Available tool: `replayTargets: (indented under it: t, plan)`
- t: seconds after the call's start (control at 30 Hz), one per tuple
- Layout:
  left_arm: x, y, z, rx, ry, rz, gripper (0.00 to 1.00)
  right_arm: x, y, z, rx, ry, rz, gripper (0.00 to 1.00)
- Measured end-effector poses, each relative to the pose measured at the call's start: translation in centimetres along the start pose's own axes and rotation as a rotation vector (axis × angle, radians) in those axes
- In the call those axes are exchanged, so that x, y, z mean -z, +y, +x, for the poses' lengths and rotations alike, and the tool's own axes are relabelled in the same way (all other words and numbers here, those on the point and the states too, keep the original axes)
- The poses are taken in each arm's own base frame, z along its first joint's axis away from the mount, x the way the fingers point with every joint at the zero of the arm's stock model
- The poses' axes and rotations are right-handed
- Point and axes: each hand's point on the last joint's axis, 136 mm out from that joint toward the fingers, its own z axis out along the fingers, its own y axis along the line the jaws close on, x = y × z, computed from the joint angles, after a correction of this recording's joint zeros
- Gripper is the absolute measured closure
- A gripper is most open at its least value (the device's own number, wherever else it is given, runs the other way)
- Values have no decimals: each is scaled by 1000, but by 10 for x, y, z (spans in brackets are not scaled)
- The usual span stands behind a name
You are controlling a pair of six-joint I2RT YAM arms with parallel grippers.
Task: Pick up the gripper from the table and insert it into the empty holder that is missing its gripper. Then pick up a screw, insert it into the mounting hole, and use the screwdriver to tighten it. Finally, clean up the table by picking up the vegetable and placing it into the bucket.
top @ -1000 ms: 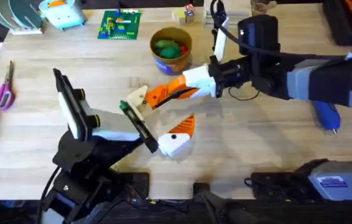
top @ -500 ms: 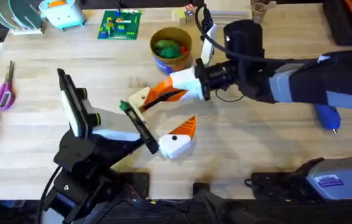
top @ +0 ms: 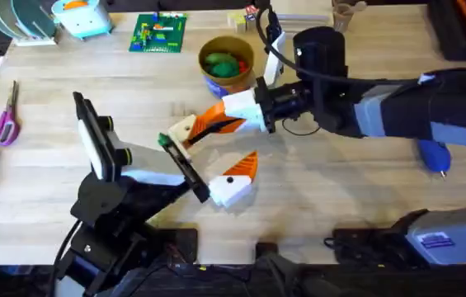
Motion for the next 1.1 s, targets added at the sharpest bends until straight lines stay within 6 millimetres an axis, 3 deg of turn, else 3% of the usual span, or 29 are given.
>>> replayTargets:
  t: [0.23,1.1]
  plan:
    - [0,0,0,-1,0,0,8,1,0,0,2,1,-1,779]
    - [0,2,-1,23,-6,-17,7,4,-9,-4,-11,4,-4,425]
